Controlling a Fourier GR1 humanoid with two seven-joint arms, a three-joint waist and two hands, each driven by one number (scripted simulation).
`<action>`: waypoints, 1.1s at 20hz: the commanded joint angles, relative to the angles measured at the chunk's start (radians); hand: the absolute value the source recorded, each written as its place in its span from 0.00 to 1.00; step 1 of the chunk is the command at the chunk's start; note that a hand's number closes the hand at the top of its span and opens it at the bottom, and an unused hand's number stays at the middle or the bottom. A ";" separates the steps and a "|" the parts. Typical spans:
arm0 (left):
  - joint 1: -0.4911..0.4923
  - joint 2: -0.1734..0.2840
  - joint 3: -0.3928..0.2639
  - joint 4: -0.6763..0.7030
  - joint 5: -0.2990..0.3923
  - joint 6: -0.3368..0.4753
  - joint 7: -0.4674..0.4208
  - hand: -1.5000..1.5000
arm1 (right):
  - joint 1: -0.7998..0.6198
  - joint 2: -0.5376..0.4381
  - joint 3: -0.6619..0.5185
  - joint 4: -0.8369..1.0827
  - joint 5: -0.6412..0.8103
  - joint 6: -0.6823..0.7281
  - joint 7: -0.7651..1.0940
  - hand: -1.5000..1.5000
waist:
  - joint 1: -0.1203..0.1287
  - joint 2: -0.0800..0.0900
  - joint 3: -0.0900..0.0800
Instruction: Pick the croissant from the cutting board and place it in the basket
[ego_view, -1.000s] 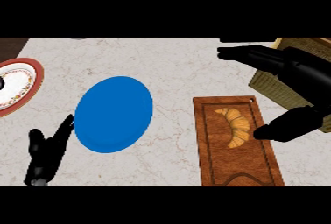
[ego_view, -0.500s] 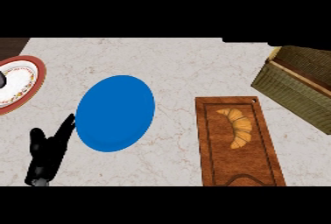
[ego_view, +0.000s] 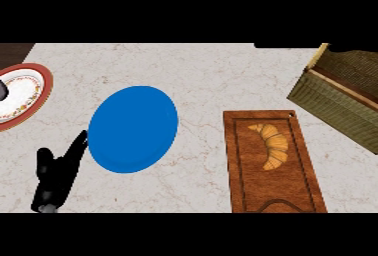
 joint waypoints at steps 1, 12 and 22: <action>0.049 -0.039 -0.013 0.103 0.005 -0.017 -0.005 0.50 | 0.039 0.059 0.017 -0.031 0.020 0.001 0.018 0.00 | -0.005 0.007 -0.011; 0.049 -0.067 -0.028 0.022 -0.039 0.013 0.065 0.50 | 0.255 0.195 0.011 -0.078 0.219 -0.131 -0.087 0.00 | -0.007 0.007 -0.009; 0.072 -0.061 0.001 0.004 -0.027 -0.027 0.064 0.50 | 0.286 0.294 0.148 0.052 0.488 -0.241 -0.174 0.00 | 0.009 0.010 -0.009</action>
